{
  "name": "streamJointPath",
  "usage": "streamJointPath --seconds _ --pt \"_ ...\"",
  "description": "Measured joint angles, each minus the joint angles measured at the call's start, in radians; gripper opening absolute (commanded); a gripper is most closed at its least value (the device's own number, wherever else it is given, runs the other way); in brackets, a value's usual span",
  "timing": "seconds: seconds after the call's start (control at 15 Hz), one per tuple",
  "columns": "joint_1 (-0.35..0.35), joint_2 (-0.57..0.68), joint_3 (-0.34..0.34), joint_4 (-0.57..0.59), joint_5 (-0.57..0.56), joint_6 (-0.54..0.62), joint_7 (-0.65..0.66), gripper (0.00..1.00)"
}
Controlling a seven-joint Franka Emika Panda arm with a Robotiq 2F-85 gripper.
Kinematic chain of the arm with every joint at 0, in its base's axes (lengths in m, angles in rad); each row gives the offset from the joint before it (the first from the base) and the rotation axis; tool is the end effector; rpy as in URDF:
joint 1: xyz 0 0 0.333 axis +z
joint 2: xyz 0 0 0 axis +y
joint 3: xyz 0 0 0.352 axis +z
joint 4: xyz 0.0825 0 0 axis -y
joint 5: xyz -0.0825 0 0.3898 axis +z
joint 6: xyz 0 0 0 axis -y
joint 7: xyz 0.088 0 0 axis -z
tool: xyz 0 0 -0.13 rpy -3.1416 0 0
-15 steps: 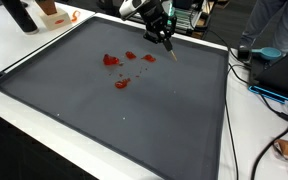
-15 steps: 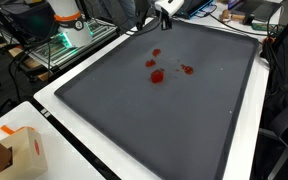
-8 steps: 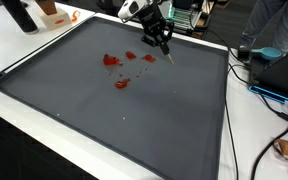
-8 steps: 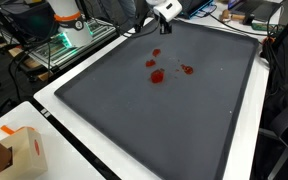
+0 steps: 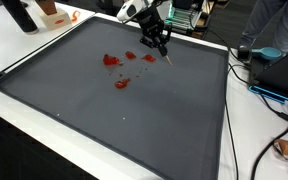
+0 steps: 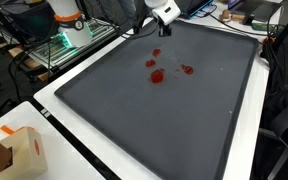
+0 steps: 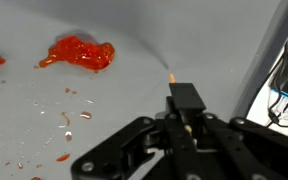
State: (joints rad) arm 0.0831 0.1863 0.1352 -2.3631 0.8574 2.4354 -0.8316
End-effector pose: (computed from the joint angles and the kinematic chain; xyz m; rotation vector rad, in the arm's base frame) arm 0.4950 0.1242 0.2516 -2.5603 -0.4496 -0.0730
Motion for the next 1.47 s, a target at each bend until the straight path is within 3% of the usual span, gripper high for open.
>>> streamJointPath --seconds 0.53,0.8,1.07,1.47 --pt "0.0 0.003 0.0 0.0 -0.009 0.039 0.095 0.03" --pt "0.001 -0.012 0.0 -0.001 -0.081 0.066 0.202 0.03" --pt "0.01 -0.044 0.0 -0.005 -0.275 0.08 0.417 0.03" --pt "0.035 -0.095 -0.002 -0.004 -0.686 0.015 0.868 0.03"
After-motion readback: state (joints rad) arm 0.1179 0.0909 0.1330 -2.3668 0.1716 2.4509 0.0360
